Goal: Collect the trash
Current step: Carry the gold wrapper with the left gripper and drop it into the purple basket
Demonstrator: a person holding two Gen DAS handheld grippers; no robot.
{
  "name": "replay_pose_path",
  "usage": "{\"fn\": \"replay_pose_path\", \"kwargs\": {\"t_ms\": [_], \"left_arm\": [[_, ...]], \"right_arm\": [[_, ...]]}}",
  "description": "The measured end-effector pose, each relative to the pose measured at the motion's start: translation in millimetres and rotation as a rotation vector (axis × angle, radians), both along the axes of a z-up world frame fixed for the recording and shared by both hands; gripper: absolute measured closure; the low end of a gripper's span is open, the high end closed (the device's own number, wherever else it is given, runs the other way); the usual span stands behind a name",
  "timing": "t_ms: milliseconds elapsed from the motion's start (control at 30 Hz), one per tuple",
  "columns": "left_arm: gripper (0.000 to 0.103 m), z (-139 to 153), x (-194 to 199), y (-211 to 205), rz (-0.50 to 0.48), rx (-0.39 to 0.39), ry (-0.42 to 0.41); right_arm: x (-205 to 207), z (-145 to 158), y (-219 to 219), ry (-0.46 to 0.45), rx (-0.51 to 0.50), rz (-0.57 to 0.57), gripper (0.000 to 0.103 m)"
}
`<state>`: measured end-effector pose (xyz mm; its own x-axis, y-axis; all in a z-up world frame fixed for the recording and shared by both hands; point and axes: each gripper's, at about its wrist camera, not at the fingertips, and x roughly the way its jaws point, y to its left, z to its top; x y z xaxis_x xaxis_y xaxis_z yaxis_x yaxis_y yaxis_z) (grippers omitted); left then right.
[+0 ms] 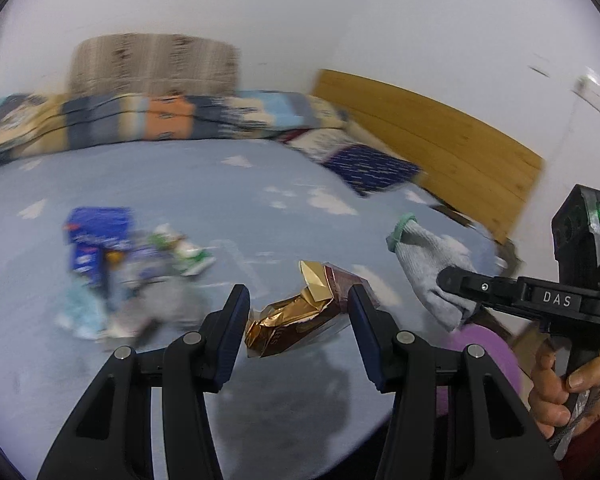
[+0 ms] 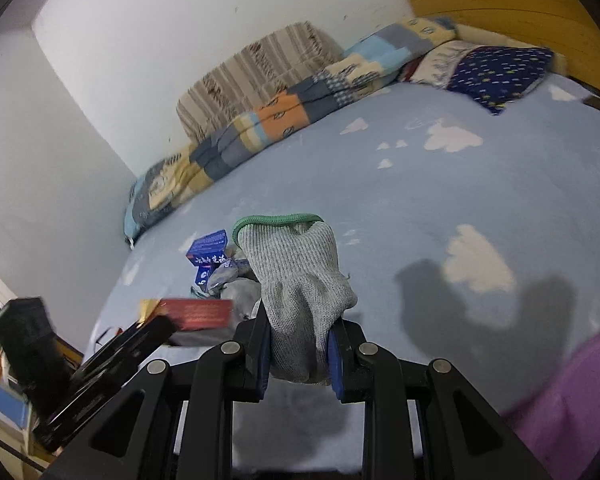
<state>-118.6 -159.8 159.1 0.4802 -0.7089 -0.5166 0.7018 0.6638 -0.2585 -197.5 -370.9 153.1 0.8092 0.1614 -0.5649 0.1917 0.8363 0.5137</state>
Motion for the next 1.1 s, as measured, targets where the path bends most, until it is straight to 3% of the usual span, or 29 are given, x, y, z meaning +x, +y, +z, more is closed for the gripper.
{"fn": "replay_pose_path", "kwargs": {"t_ms": [167,333,567,667,767,967,1100], "left_arm": [[0.053,18,-51,-57,-0.192,0.009,-0.047],[0.052,20,-101,-119,-0.376,0.044,-0.032],[0.052,2,-137,-195,-0.493,0.133,0.034],[0.040,-2,-147,-210,-0.517,0.166,0.041],[0.037,-2,-151,-212,-0.519,0.161,0.036],[0.035,6,-134,-183,-0.444,0.129,0.039],[0.032,8,-111,-144,-0.344,0.124,0.015]], "right_arm": [[-81,11,-43,-0.005,-0.009,-0.128,0.079],[-147,7,-81,0.035,-0.019,-0.277,0.079],[-208,-24,-128,0.117,0.044,-0.450,0.077],[-223,-34,-141,0.144,0.049,-0.494,0.074],[-232,-38,-151,0.149,0.062,-0.535,0.056],[-240,-25,-151,0.120,0.013,-0.550,0.054],[-224,-19,-135,0.091,0.024,-0.477,0.052]]}}
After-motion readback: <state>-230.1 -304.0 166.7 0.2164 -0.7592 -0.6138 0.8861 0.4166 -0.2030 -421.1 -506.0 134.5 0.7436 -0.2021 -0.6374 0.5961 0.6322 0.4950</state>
